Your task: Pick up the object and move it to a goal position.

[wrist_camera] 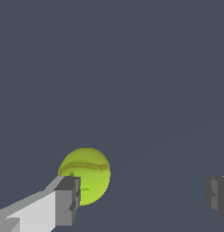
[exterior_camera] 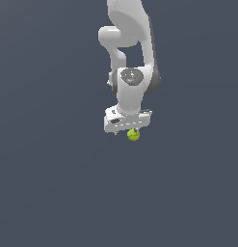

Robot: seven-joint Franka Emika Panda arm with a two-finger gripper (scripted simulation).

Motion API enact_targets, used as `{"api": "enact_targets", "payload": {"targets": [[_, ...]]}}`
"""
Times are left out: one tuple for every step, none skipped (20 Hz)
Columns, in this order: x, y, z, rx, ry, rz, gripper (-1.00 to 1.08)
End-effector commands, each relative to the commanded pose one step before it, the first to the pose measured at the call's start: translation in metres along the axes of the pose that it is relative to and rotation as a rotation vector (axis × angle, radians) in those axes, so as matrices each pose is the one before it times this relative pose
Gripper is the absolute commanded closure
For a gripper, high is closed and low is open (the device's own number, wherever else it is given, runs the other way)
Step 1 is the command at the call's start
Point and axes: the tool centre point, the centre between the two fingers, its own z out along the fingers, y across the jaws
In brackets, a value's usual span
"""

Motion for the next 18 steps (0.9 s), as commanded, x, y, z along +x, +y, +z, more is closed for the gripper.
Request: {"api": "enact_targets", "payload": {"targets": [[-0.00934,-0.01903,0.01018,0.00483,-0.00030,-0.04437,-0.92],[-0.00305,-0.00634,0.00332,0.00164,-0.00019,-0.01467,-0.92],[-0.00277,-0.00574,0.00297,0.00150,-0.00017,-0.01329,-0.92],[-0.00248,-0.00513,0.00263,0.00135,-0.00015,-0.01188,-0.92],[-0.00220,-0.00452,0.00230,0.00120,-0.00013,-0.01049,-0.92],[-0.00191,-0.00394,0.00198,0.00105,-0.00011,-0.00913,-0.92],[-0.00162,-0.00332,0.00166,0.00089,-0.00009,-0.00770,-0.92],[-0.00133,-0.00271,0.00135,0.00073,-0.00008,-0.00629,-0.92],[-0.00103,-0.00211,0.00105,0.00057,-0.00006,-0.00490,-0.92],[-0.00073,-0.00154,0.00075,0.00042,-0.00004,-0.00356,-0.92],[-0.00045,-0.00088,0.00044,0.00024,-0.00002,-0.00206,-0.92],[-0.00015,-0.00029,0.00015,0.00008,-0.00001,-0.00069,-0.92],[0.00078,0.00118,-0.00063,-0.00018,-0.00069,0.00323,-0.92],[-0.00002,0.00000,0.00034,0.00000,0.00000,0.00000,-0.92],[-0.00005,0.00001,0.00102,0.00000,0.00000,0.00000,-0.92],[-0.00009,0.00001,0.00170,0.00000,0.00000,0.00000,-0.92],[-0.00013,0.00001,0.00237,0.00000,0.00000,0.00000,-0.92],[-0.00011,-0.00034,0.00297,0.00008,0.00012,-0.00068,-0.92]]}}
